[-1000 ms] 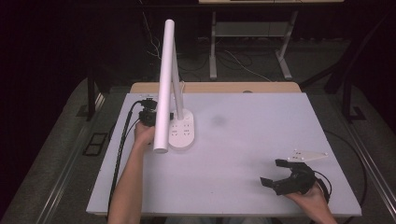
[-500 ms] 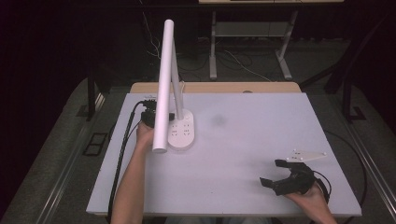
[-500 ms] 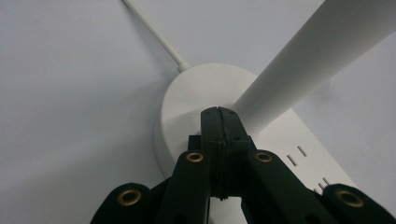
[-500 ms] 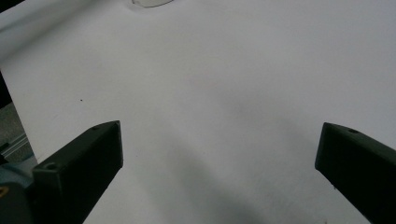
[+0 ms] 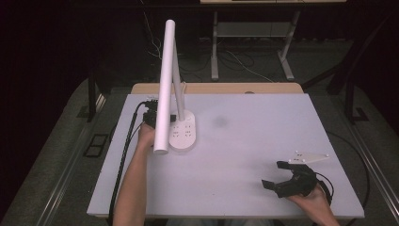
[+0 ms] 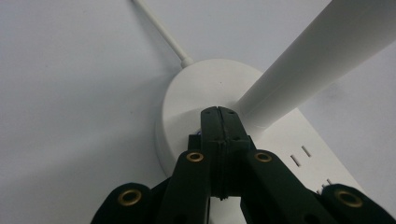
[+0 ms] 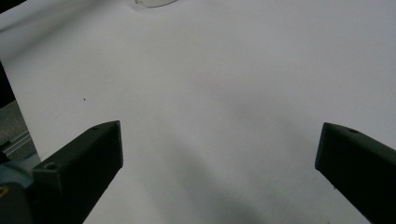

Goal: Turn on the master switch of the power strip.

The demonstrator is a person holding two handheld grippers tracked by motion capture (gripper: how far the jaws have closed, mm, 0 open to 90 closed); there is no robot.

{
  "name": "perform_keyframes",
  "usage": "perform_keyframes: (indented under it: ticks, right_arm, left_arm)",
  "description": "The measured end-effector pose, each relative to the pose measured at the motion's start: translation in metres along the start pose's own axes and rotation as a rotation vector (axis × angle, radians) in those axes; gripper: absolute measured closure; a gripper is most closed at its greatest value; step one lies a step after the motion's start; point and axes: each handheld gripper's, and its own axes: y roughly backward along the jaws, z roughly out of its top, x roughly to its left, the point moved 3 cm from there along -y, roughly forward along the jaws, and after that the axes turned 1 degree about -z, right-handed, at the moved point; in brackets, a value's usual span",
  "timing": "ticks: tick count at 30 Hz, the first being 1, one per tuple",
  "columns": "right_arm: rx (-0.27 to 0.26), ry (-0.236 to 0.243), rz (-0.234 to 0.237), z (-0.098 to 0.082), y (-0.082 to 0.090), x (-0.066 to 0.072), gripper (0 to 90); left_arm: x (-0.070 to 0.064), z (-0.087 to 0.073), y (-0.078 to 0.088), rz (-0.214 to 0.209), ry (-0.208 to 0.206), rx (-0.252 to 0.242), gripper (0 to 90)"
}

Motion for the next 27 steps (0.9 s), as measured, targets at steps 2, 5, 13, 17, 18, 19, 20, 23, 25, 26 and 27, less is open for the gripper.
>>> perform_keyframes:
  ticks: [2,5,13,17,18,19,20,23,25,26,27]
  right_arm:
    - [-0.001,0.0,0.001,0.0001,0.0005,0.0004,0.4]
    - [-0.004,0.002,0.001,0.0003,0.0009,0.0005,0.4]
    - [-0.008,-0.005,-0.001,0.0002,0.0016,-0.001,0.4]
    - [-0.004,-0.002,-0.002,0.0001,0.0014,-0.0004,0.4]
    - [-0.003,-0.002,-0.002,0.0,0.0014,-0.0003,0.4]
    - [-0.004,-0.001,-0.002,0.0,0.0014,-0.0004,0.4]
    - [-0.004,0.0,-0.002,0.0,0.0016,-0.0006,0.4]
    - [-0.007,-0.006,-0.001,0.0003,0.0018,-0.001,0.4]
    - [-0.007,-0.003,-0.003,0.0004,0.0014,-0.0015,0.4]
    - [-0.007,-0.005,-0.002,0.0004,0.0012,-0.0016,0.4]
    - [-0.006,-0.005,-0.003,0.0004,0.0011,-0.0016,0.4]
  left_arm:
    - [-0.0009,0.0,-0.0005,0.01,0.005,0.004,90.0]
    - [-0.0003,0.0,-0.0002,0.004,0.018,0.003,90.0]
    - [-0.0008,-0.0001,-0.0001,0.006,0.024,0.001,90.0]
    - [-0.003,-0.0001,0.0002,0.006,0.017,0.003,90.0]
    - [-0.0032,0.0002,0.0008,0.004,0.017,0.0,90.0]
    - [-0.0036,0.0003,0.0006,0.003,0.02,-0.001,90.0]
    - [-0.0035,0.0004,0.0009,0.006,0.014,0.004,90.0]
    - [-0.0037,0.0015,0.0022,0.004,0.019,-0.005,90.0]
    - [-0.0034,0.0017,0.0027,0.017,0.016,-0.01,90.0]
    - [-0.0026,0.0016,0.003,0.009,0.018,-0.012,90.0]
    - [-0.0024,0.0015,0.0029,0.009,0.02,-0.017,90.0]
